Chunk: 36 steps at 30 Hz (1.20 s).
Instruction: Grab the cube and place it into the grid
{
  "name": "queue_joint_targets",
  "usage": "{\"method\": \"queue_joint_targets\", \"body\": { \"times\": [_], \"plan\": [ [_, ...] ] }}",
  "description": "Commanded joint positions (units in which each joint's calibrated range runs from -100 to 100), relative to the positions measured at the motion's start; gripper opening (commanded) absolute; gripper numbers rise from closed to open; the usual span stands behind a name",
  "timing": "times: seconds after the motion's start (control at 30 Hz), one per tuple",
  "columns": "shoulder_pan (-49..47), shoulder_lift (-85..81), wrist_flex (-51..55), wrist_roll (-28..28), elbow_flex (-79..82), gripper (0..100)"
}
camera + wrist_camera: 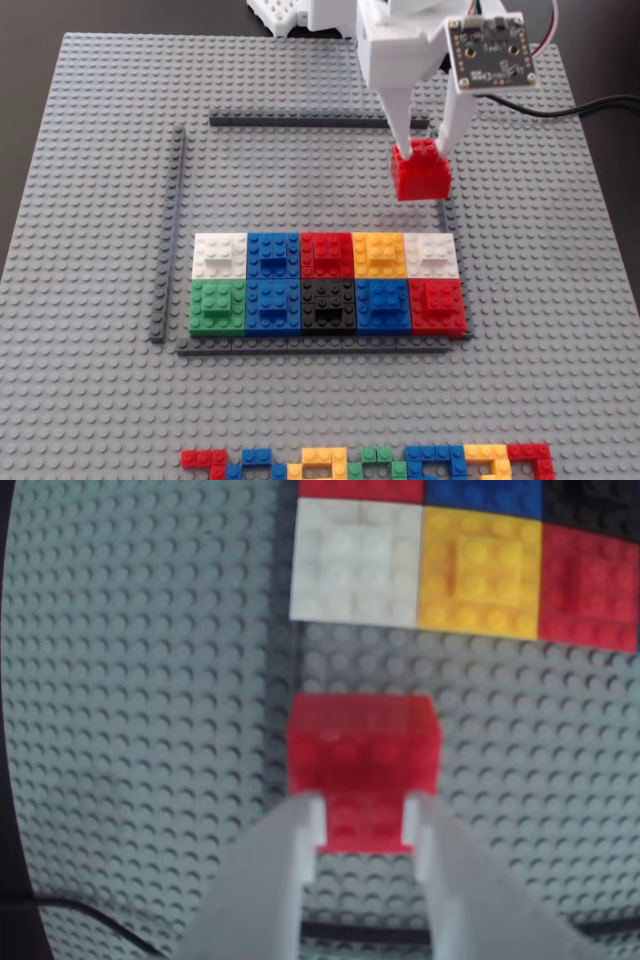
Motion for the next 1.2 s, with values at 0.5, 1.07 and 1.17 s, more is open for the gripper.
{"method": "queue_joint_targets", "body": {
  "times": [0.5, 1.07, 1.17],
  "plan": [
    [0.7, 6.6, -3.2, 0.2, -4.5, 6],
    [-0.2, 11.6, -3.7, -0.1, -9.3, 6],
    [-0.3, 12.0, -3.7, -0.2, -9.4, 7]
  ]
}}
